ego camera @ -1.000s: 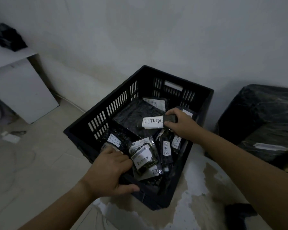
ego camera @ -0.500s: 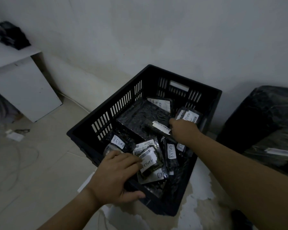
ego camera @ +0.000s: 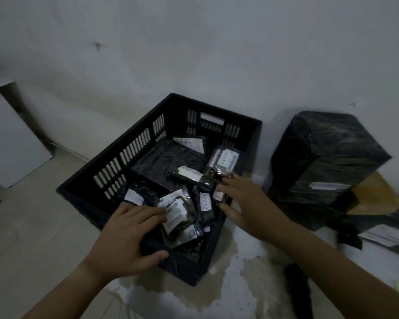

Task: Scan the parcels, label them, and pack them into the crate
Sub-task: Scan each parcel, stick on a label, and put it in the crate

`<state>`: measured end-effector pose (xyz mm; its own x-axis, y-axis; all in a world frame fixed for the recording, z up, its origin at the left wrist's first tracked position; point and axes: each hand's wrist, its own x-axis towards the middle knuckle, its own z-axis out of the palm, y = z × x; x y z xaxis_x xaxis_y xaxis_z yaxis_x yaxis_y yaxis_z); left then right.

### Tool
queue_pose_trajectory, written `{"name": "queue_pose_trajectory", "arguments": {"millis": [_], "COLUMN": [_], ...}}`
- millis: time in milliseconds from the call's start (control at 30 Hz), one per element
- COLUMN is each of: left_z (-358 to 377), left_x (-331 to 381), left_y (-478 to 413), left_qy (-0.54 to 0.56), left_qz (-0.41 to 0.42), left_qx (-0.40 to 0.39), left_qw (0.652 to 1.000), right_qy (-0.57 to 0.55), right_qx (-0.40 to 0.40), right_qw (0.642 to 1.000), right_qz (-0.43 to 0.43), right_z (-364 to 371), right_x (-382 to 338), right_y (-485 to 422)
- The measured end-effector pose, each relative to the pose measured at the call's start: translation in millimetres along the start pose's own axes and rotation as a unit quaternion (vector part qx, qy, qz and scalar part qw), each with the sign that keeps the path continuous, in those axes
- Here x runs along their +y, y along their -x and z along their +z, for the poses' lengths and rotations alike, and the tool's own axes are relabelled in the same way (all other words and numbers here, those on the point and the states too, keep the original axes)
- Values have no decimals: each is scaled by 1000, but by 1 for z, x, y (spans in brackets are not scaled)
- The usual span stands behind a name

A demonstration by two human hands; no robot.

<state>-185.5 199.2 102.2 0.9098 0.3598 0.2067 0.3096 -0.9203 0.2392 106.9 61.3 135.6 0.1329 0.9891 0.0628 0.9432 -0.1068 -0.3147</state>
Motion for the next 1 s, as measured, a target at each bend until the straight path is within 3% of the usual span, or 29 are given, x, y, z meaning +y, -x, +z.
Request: {"name": "queue_pose_trajectory", "arguments": {"millis": [100, 200, 400, 533, 667, 733, 833, 1000], "left_z": [-10, -3, 40, 109, 185, 214, 239, 260], "left_x": [13, 54, 183, 247, 275, 282, 290, 306], "left_y": [0, -14, -65, -84, -84, -79, -78, -96], "left_qy": [63, 137, 171, 280, 340, 270, 73, -39], "left_qz": [-33, -44, 37, 36, -38, -67, -114, -121], "left_qx": [20, 41, 29, -54, -193, -272, -388, -463], "left_qw": [997, 989, 984, 958, 920, 921, 912, 877], "right_qy": [-55, -96, -174, -231, -290, -321, -358, -375], "right_qx": [-12, -62, -84, -80, -57, -29, 10, 30], "right_qw": [998, 986, 942, 910, 870, 841, 799, 769], "right_qz": [27, 122, 274, 334, 395, 434, 483, 518], "right_z": [2, 4, 12, 20, 32, 39, 49, 64], "right_x": [18, 42, 95, 134, 178, 202, 241, 294], "right_y": [63, 130, 247, 311, 352, 359, 352, 328]}}
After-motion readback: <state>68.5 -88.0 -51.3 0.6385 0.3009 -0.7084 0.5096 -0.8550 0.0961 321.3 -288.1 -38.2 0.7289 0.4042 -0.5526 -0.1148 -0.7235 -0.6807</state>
